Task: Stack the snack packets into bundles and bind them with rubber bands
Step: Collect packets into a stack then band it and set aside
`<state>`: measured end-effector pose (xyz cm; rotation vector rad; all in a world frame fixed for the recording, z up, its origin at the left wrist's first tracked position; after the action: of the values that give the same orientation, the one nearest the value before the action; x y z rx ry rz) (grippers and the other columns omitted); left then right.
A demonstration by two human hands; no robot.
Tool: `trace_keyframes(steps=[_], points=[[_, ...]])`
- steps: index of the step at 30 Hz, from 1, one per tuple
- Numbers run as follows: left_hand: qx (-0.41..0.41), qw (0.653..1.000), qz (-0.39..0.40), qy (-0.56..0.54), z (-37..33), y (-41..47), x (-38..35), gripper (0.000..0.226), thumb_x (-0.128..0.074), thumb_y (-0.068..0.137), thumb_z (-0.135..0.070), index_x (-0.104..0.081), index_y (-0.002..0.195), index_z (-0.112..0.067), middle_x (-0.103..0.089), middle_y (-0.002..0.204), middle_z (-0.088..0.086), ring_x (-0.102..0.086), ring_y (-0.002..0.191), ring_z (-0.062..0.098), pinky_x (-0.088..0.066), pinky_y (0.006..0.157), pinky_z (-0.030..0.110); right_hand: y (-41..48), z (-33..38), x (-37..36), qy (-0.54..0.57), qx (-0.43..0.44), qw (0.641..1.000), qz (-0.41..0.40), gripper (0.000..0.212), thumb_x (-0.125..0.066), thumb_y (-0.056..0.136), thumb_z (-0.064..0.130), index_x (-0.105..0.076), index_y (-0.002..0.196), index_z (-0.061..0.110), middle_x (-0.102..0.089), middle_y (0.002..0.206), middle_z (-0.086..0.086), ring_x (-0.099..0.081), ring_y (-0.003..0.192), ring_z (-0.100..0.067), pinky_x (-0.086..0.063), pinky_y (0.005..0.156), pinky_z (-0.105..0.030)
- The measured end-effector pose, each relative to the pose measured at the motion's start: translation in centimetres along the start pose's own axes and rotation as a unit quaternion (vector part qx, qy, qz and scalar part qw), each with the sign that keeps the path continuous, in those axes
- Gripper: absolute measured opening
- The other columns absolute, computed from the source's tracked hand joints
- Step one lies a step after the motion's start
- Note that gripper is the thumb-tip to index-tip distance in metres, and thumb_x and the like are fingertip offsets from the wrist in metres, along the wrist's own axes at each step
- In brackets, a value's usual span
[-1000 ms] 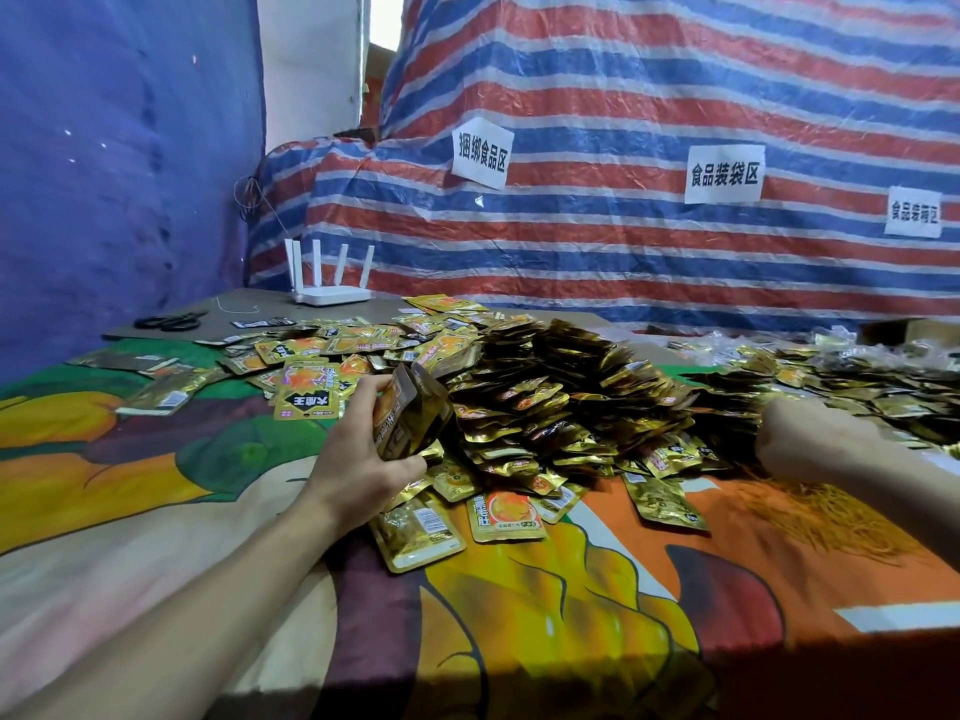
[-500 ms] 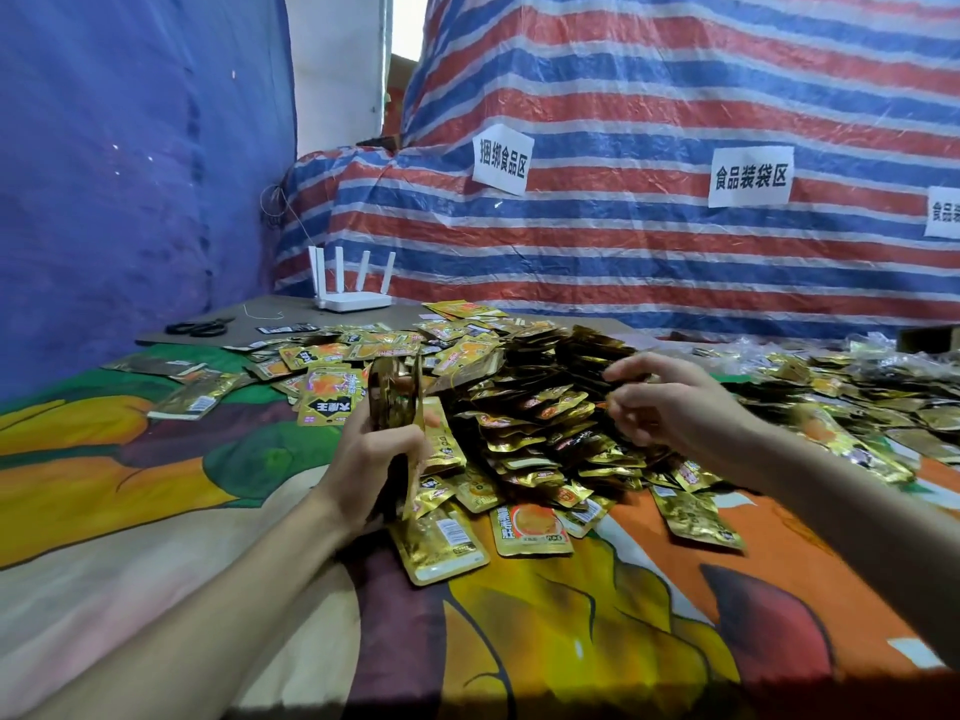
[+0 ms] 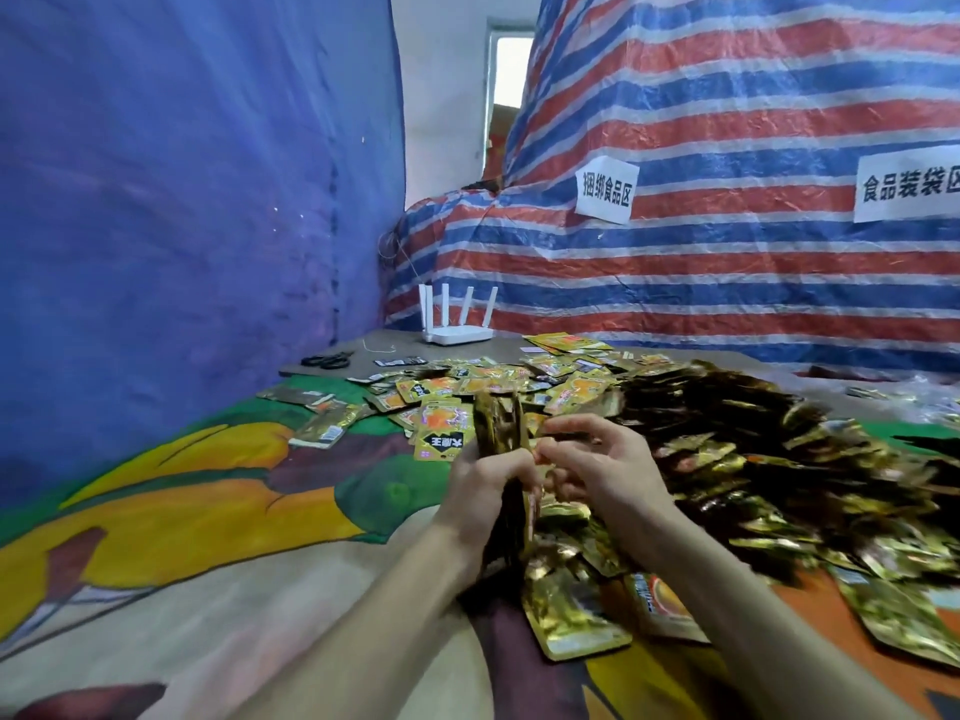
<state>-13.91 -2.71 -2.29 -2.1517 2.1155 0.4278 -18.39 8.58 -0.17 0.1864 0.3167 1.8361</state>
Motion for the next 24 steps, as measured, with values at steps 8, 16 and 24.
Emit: trace_keyframes(steps=[8, 16, 24], points=[[-0.044, 0.999, -0.015, 0.024, -0.4, 0.1, 0.0, 0.017, -0.059, 0.056, -0.008, -0.054, 0.069, 0.001, -0.043, 0.061, 0.013, -0.037, 0.044, 0.021, -0.033, 0.045, 0.026, -0.6, 0.6, 1.1, -0.046, 0.041, 0.997, -0.049, 0.016, -0.074, 0.087, 0.0, -0.072, 0.102, 0.004, -0.078, 0.078, -0.006, -0.072, 0.06, -0.015, -0.054, 0.053, -0.02], [-0.093, 0.993, -0.064, 0.028, -0.9, 0.6, 1.1, 0.025, -0.061, 0.054, -0.009, -0.055, 0.075, 0.004, -0.048, 0.059, 0.01, -0.045, 0.047, 0.017, -0.039, 0.043, 0.025, -0.6, 0.5, 0.6, -0.071, 0.076, 0.994, -0.043, 0.01, -0.075, 0.089, 0.009, -0.079, 0.095, 0.016, -0.077, 0.074, 0.002, -0.066, 0.061, -0.006, -0.054, 0.06, -0.019], [-0.075, 0.996, -0.041, 0.025, -0.7, 0.6, 0.7, 0.029, -0.06, 0.055, -0.009, -0.057, 0.08, 0.006, -0.048, 0.06, 0.012, -0.043, 0.048, 0.019, -0.036, 0.044, 0.025, -0.7, 0.1, 1.3, -0.069, 0.058, 0.994, -0.06, 0.005, -0.074, 0.09, 0.007, -0.076, 0.094, 0.008, -0.078, 0.079, -0.002, -0.071, 0.069, -0.011, -0.058, 0.066, -0.022]])
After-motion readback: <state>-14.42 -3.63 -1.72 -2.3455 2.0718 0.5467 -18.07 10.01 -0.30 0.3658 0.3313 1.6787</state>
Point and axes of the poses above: each hand's wrist, its own y-axis towards the middle knuckle, its own x-axis out of the back of the hand, z = x × y, the point moved 9 cm from there along y, towards the middle knuckle
